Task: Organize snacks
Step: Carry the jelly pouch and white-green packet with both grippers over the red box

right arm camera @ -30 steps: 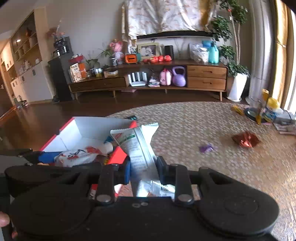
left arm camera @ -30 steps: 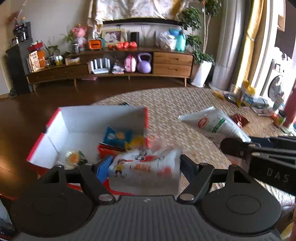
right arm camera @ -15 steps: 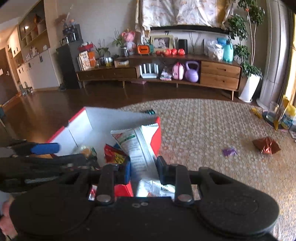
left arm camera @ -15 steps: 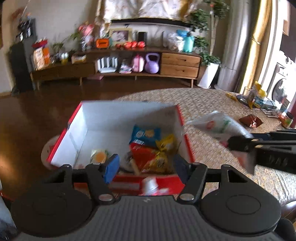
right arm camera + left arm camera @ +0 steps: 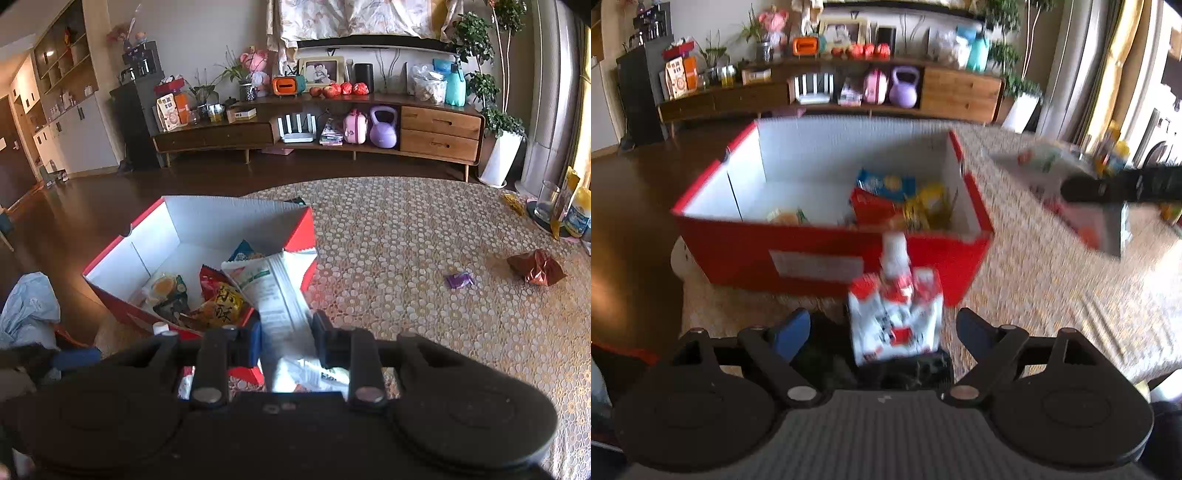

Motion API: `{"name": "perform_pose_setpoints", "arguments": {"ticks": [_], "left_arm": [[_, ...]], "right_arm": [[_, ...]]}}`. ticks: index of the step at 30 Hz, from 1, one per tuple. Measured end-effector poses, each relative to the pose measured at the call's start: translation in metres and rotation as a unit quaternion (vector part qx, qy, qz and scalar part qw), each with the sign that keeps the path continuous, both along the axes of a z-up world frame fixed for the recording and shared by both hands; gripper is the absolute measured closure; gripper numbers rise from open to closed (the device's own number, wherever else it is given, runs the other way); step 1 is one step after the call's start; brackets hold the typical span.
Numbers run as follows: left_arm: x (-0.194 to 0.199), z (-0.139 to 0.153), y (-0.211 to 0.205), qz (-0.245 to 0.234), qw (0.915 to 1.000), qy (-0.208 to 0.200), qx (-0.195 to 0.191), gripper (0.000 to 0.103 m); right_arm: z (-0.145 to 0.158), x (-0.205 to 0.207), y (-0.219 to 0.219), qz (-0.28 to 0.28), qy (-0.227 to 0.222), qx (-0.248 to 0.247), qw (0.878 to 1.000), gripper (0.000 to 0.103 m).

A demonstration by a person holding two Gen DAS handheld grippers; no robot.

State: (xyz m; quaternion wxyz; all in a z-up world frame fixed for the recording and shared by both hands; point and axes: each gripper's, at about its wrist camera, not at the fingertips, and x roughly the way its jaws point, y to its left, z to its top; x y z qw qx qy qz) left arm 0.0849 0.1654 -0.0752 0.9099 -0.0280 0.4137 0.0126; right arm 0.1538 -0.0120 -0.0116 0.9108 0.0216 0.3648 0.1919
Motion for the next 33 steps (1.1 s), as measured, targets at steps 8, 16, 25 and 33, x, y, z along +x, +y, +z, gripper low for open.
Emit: {"name": "perform_pose_setpoints", "arguments": {"ticks": [8, 16, 25, 33], "left_arm": [[0.015, -0.037, -0.022, 0.037, 0.9988, 0.005, 0.032, 0.016], [0.024, -0.046, -0.020, 0.063, 0.9976, -0.012, 0.024, 0.028], [0.022, -0.039, -0.015, 0.057, 0.9983, -0.008, 0.004, 0.035], [0.009, -0.006, -0.004, 0.054, 0.9985, -0.007, -0.010, 0.035]], "right_arm": [[-0.001, -0.001, -0.002, -0.001, 0.004, 0.005, 1.000, 0.077], [-0.004, 0.001, -0.003, 0.006, 0.003, 0.003, 1.000, 0.081], [-0.013, 0.004, -0.009, 0.004, 0.017, 0.006, 1.000, 0.082], [0.014, -0.004, -0.013, 0.016, -0.013, 0.016, 1.000, 0.082]]}}
